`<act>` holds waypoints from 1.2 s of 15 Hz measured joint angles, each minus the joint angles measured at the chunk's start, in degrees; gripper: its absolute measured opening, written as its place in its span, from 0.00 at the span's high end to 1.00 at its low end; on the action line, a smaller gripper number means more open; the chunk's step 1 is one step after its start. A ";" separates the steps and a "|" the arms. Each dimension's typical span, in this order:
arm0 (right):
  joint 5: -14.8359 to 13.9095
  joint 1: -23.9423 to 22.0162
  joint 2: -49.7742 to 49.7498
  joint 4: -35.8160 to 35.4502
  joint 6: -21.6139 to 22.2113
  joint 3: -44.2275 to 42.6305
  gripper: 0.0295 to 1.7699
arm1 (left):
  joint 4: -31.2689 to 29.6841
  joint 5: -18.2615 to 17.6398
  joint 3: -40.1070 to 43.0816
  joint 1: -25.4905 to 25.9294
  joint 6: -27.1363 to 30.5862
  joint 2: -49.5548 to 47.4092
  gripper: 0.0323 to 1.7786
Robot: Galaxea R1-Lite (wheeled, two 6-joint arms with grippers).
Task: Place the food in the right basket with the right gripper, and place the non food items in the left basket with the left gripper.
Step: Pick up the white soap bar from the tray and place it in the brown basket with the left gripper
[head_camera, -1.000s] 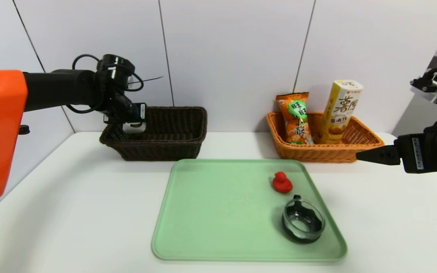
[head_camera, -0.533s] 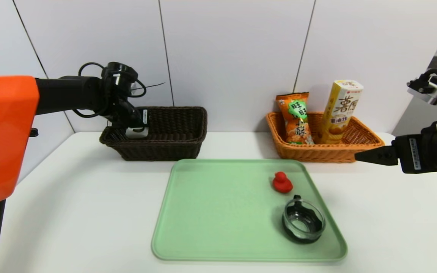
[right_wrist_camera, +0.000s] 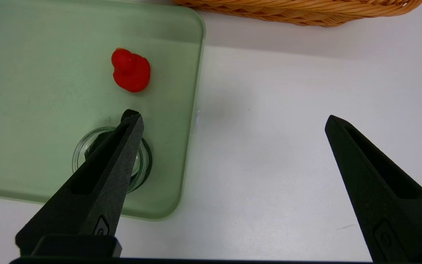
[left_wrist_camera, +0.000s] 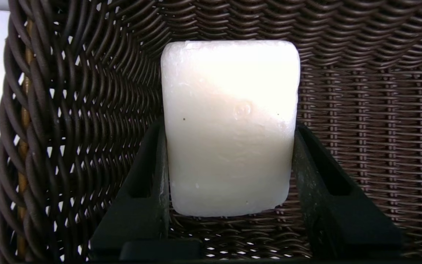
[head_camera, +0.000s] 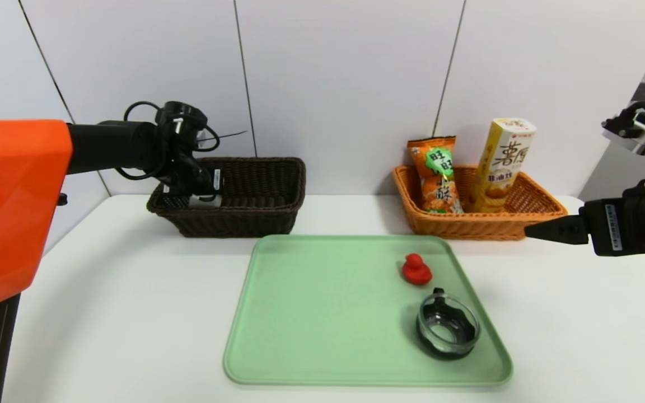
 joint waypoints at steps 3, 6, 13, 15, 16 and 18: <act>-0.02 0.00 -0.02 0.07 0.00 0.09 0.03 | -1.45 0.02 0.00 0.13 0.21 0.40 0.47; -0.07 0.00 -0.02 0.02 -0.01 0.09 0.03 | -1.62 0.00 0.00 0.11 0.34 0.52 0.47; -0.07 0.00 -0.17 0.02 0.16 0.35 0.03 | -2.30 -0.09 0.00 0.09 0.37 0.74 0.24; 0.00 0.06 -0.20 -0.04 0.11 0.69 0.03 | -2.30 -0.02 0.00 0.02 0.41 0.57 0.20; -0.02 0.06 -0.20 -0.20 0.02 0.69 0.03 | -2.34 -0.02 0.00 0.02 0.41 0.33 0.18; -0.11 0.09 -0.20 -0.17 -0.04 0.59 0.03 | -2.83 -0.11 0.00 0.02 0.32 -0.72 0.15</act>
